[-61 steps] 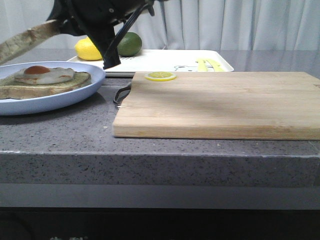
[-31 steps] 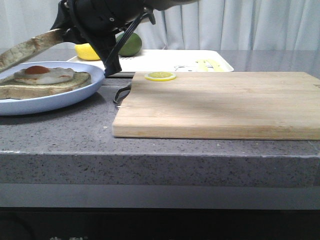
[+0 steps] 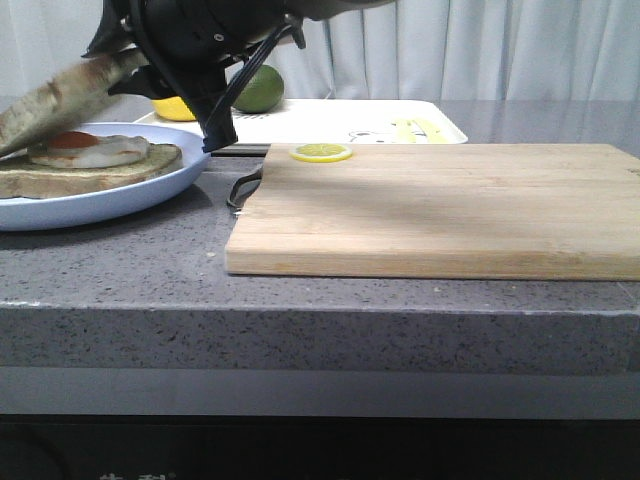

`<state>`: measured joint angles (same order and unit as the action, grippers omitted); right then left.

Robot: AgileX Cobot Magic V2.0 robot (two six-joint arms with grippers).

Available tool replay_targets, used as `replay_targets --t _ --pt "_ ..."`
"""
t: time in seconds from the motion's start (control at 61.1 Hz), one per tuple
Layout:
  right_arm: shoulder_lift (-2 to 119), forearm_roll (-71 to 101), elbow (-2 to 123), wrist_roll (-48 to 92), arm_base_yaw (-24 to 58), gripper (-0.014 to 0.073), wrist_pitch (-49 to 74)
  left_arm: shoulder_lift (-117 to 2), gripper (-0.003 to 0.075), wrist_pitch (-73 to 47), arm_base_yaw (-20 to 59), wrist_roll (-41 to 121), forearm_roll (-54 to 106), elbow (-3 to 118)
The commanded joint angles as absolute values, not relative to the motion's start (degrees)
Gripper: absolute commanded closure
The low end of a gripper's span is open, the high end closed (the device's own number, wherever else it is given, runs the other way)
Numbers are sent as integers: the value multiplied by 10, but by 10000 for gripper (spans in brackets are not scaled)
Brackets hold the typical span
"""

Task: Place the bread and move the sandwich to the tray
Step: 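Lay the bread slice on the fried egg toast and open the right gripper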

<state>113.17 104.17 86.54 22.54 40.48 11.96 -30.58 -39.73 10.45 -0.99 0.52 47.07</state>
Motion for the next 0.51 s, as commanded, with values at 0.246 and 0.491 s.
replay_targets --t 0.246,0.491 --pt "1097 912 887 229 389 147 173 -313 176 -357 108 -10 6 487" --pt "1089 827 887 228 328 155 293 -313 176 -366 108 -10 6 487"
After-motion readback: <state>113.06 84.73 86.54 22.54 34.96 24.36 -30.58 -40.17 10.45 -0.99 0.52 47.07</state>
